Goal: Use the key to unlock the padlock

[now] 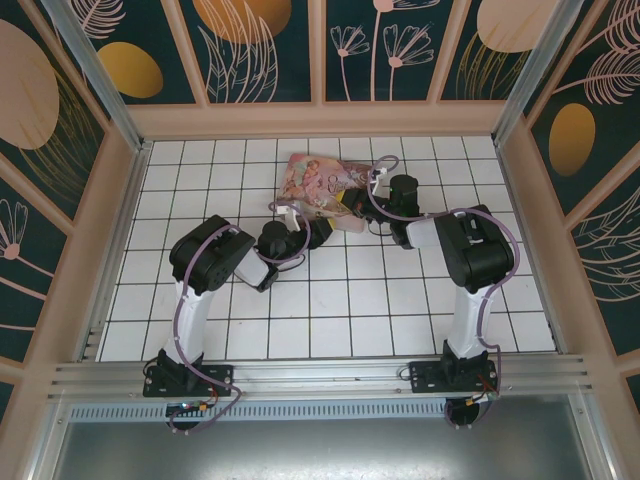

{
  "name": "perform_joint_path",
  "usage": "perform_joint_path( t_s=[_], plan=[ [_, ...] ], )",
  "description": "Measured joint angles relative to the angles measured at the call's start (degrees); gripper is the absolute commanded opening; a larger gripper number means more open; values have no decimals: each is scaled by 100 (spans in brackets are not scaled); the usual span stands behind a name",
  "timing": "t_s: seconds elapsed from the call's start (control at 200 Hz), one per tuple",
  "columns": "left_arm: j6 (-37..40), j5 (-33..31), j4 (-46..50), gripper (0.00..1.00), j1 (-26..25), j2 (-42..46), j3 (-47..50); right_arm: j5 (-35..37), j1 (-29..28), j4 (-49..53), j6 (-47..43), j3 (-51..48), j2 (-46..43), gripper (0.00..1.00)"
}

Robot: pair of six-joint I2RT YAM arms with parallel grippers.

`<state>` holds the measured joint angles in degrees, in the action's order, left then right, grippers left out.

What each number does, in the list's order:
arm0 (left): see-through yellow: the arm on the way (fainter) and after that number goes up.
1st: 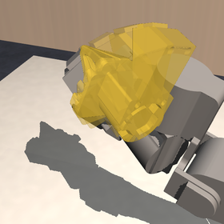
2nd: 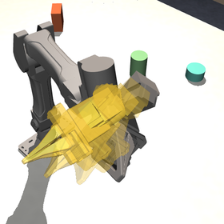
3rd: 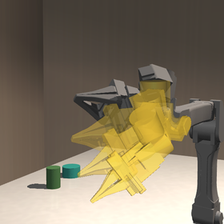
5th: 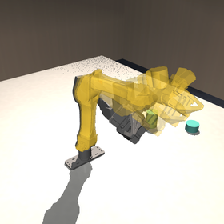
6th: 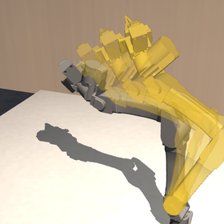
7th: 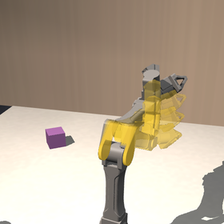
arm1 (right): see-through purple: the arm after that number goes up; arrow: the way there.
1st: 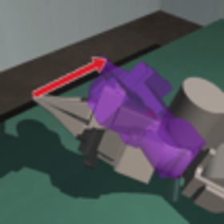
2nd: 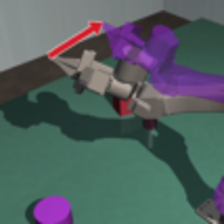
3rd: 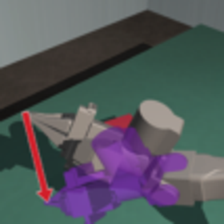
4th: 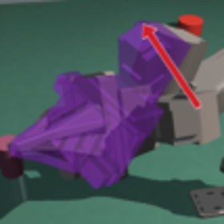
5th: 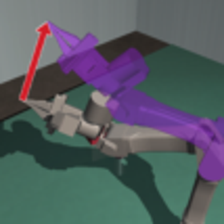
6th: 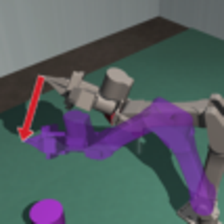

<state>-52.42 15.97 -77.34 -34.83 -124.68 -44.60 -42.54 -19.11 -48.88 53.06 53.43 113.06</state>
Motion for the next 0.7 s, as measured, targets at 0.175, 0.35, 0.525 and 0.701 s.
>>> perform_joint_path(
  t_s=[0.175,0.35,0.525,0.701],
  plan=[
    [-2,-46,7,35,0,-4,4,0,0,-2,0,-2,0,0],
    [-22,-114,17,28,0,-44,4,0,0,-24,0,-11,0,0],
    [-46,-190,87,19,7,-74,4,0,0,-24,0,-11,0,0],
    [-107,-212,133,5,17,-79,4,0,0,-20,0,-11,-15,0]
  ],
)
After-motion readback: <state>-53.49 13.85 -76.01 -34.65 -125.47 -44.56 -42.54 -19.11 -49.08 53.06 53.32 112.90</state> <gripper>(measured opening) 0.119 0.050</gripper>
